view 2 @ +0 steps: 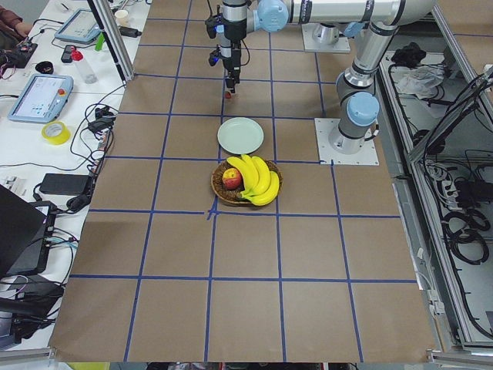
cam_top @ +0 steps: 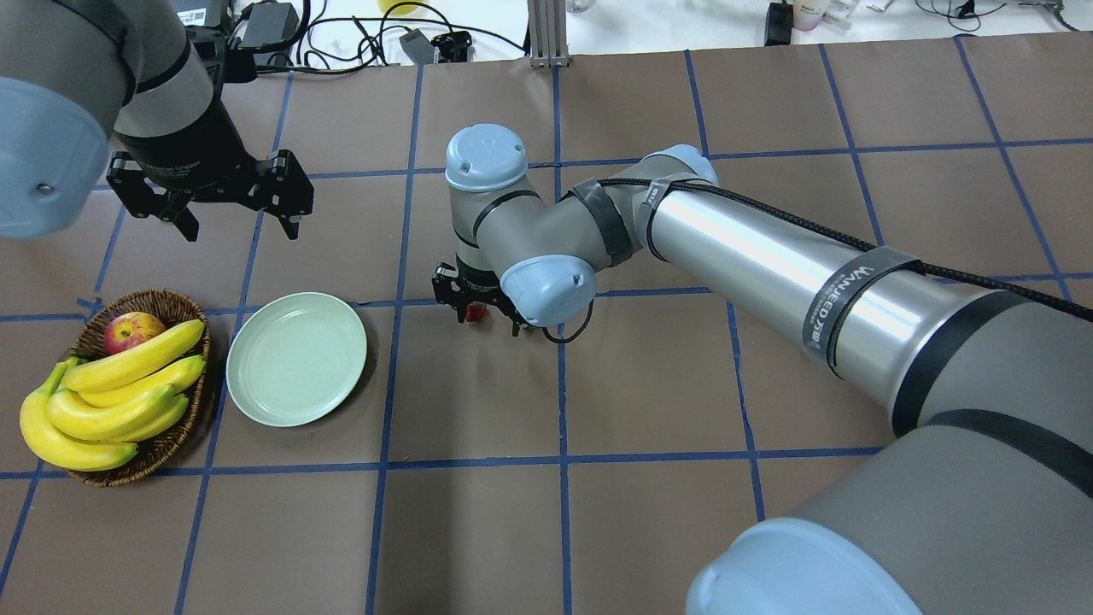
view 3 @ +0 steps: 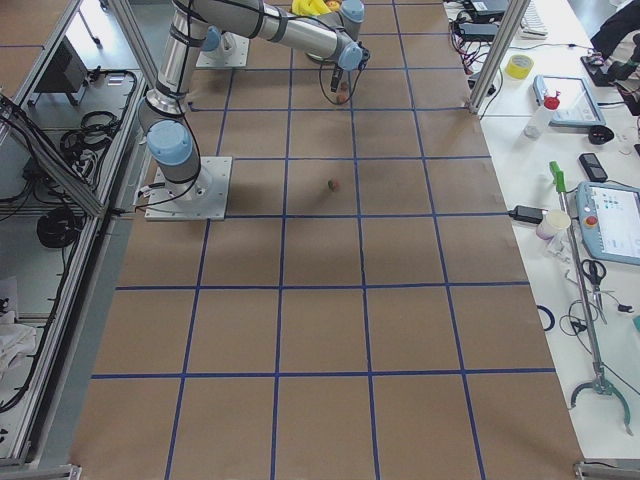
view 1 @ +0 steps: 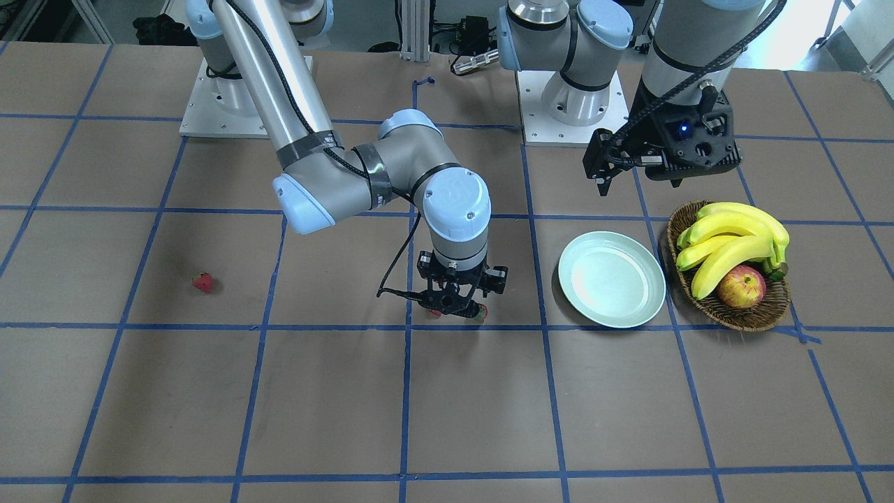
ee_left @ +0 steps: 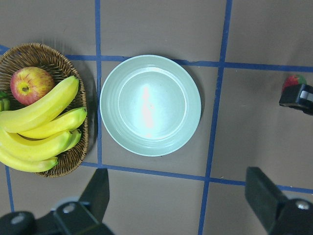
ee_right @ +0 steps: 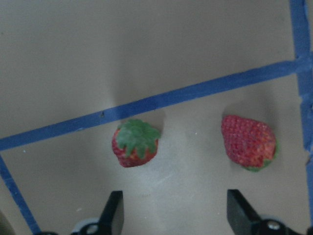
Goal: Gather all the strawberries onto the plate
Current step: 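Carry the strawberry toward the plate and release it beside the first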
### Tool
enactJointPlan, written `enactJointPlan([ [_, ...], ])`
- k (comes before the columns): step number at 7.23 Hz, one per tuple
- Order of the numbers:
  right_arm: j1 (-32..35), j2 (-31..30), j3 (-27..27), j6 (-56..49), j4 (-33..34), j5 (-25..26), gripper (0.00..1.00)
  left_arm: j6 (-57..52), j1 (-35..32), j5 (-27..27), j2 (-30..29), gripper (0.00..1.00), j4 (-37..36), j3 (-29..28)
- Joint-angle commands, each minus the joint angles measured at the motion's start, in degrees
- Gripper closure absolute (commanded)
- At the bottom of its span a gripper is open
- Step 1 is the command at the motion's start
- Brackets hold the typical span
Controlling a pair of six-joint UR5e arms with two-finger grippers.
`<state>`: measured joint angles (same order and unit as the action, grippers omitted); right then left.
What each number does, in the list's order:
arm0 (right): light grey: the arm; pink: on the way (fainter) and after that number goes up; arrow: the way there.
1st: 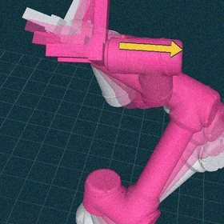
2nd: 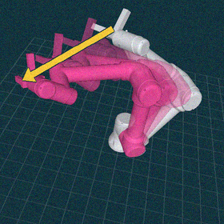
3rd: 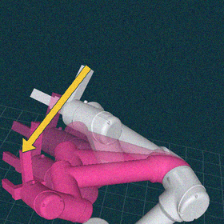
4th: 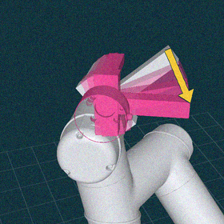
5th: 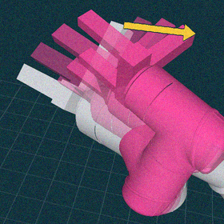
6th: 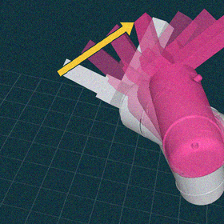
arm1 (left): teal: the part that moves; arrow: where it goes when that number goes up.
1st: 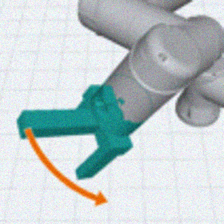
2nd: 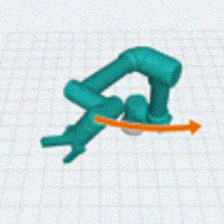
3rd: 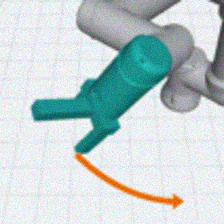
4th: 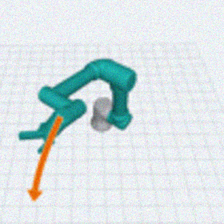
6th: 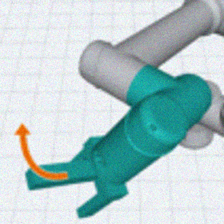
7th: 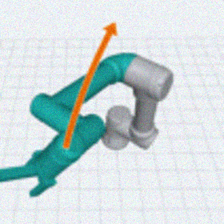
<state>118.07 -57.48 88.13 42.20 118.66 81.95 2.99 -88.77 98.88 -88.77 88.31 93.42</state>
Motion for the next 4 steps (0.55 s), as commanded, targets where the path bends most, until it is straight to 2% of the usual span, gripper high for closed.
enactJointPlan([
  [1, -2.2, -5.3, 0.4, -5.0, -4.3, 2.8, 0.21, 0.1, 0.0, 0.0, 0.0, 0.00, -0.1, 0.0],
  [2, -5.8, -7.4, 1.2, -8.9, -4.9, 2.7, 0.26, 0.1, 0.0, 0.0, -0.1, 0.00, -0.2, -0.1],
  [4, -16.1, -13.6, 4.7, -23.9, -9.7, 2.8, 0.28, 0.0, 0.0, 0.0, 0.0, 0.00, -0.2, 0.0],
])
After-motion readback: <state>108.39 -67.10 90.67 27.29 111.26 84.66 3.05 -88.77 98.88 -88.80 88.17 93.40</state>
